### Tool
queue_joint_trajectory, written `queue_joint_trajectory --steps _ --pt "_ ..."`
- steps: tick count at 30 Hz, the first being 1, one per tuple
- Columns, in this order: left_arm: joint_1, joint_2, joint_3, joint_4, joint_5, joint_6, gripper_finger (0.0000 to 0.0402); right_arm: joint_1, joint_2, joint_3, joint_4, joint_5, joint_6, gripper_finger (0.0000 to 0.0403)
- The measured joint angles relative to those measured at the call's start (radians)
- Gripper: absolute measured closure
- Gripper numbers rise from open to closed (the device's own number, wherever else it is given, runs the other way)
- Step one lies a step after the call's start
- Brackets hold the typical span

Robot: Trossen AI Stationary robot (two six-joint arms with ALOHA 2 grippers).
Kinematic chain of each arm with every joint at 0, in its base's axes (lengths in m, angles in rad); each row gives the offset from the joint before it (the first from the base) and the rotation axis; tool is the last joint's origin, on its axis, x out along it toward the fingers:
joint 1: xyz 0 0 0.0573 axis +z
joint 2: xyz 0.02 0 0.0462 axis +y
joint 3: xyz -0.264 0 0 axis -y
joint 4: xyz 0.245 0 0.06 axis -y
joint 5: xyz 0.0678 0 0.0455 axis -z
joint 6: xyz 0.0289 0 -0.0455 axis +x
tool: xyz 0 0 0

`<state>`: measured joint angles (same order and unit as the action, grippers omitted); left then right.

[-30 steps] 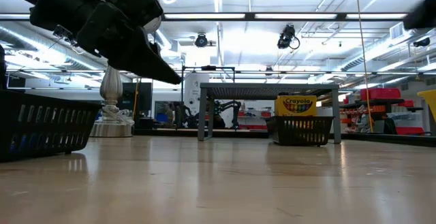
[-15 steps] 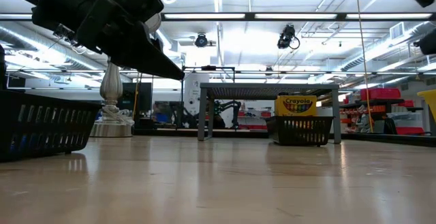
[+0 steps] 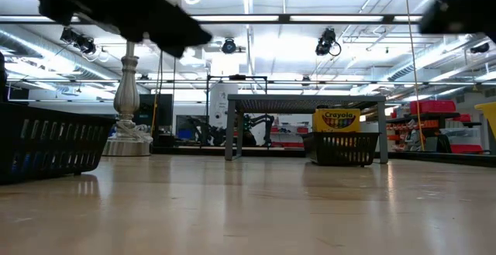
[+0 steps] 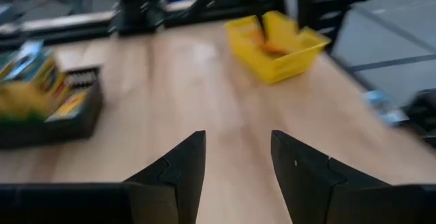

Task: Pick & Place Office Desk Supplies
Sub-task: Put the orange rubber band into the yellow bin

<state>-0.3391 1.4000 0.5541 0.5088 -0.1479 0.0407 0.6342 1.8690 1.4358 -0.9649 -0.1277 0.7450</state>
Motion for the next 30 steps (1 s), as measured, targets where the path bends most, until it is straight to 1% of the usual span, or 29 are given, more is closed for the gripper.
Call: queue_joint_trajectory --steps 4,8,12,15,19,24,27,30 --pt "-0.054 -0.060 0.000 -0.006 0.068 0.011 0.0228 0.000 0.000 0.060 0.033 0.119 -0.084 0.0180" --pt "-0.130 -0.093 0.001 -0.074 0.127 -0.022 0.0228 0.000 0.000 0.077 0.149 0.236 -0.189 0.0185" --pt "-0.221 -0.094 0.001 -0.173 0.132 -0.132 0.0227 -0.003 0.000 0.078 0.247 0.315 -0.304 0.0182" --pt "-0.293 -0.094 0.001 -0.195 0.114 -0.206 0.0227 -0.013 0.000 0.078 0.286 0.366 -0.386 0.0177" --pt "-0.385 -0.086 0.001 -0.195 0.058 -0.277 0.0227 -0.035 0.000 0.078 0.306 0.379 -0.453 0.0172" --pt "-0.477 -0.034 0.005 -0.214 -0.017 -0.326 0.0227 -0.060 0.000 0.078 0.305 0.380 -0.473 0.0171" --pt "-0.508 0.019 0.034 -0.259 -0.040 -0.326 0.0227 -0.065 0.000 0.078 0.305 0.378 -0.481 0.0171" --pt "-0.521 0.084 0.086 -0.353 -0.036 -0.289 0.0227 -0.065 0.000 0.078 0.304 0.378 -0.481 0.0171"
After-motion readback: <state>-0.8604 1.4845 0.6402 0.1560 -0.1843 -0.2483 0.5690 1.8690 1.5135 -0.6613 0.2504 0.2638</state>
